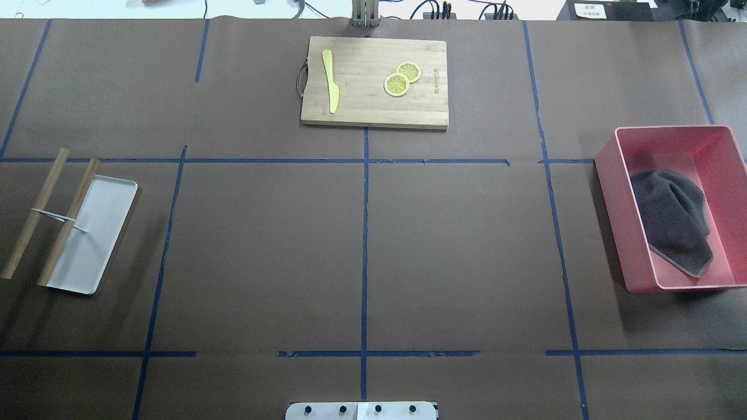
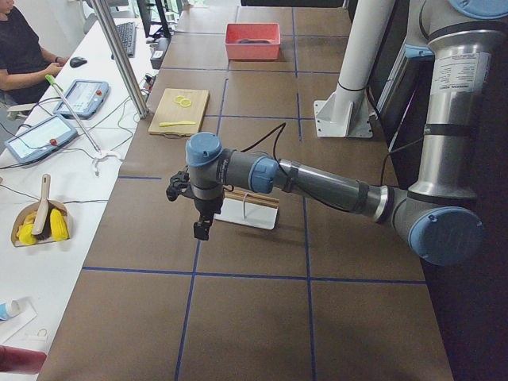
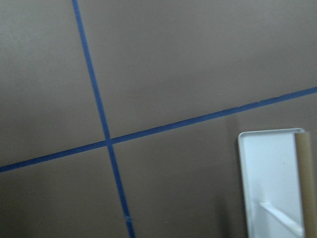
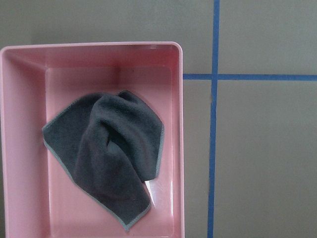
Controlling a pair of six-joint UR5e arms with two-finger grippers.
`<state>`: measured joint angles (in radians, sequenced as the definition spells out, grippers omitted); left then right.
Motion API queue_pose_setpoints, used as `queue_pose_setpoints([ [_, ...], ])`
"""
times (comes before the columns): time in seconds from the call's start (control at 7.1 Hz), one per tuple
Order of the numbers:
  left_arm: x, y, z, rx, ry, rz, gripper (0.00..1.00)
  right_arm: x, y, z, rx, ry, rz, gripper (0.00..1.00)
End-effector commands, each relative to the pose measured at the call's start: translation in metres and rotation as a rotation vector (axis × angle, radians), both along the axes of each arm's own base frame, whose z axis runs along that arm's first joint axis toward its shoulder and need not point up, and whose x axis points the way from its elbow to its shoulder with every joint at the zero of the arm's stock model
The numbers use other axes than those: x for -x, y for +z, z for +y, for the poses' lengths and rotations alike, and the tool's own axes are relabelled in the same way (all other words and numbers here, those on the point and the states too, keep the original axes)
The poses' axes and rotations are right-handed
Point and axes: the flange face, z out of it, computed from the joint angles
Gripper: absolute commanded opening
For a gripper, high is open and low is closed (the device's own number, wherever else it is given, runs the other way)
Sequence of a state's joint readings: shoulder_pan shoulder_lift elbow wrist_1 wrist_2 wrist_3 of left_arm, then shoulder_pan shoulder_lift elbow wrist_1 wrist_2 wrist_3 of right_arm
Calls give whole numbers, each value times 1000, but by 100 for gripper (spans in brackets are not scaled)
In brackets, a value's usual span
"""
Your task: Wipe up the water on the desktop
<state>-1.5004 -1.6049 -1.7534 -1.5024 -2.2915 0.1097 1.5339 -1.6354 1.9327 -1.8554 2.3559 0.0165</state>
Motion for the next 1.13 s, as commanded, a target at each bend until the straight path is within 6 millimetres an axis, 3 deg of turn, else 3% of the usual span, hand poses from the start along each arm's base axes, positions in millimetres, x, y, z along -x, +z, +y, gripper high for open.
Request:
queue_pose_setpoints([
  [0.0, 27, 42, 8, 107, -1, 123, 100, -10, 39, -2, 15, -46, 67, 100],
  [0.28, 28, 49, 18, 155, -8, 131, 100, -6, 43, -6, -2, -55, 85, 100],
  [0.42, 28, 48, 18, 158, -12, 131, 100, 6, 45, -7, 11, -71, 87, 100],
  [0.99, 28, 60, 23, 159, -12, 132, 100, 8, 54, -7, 27, -77, 85, 100],
])
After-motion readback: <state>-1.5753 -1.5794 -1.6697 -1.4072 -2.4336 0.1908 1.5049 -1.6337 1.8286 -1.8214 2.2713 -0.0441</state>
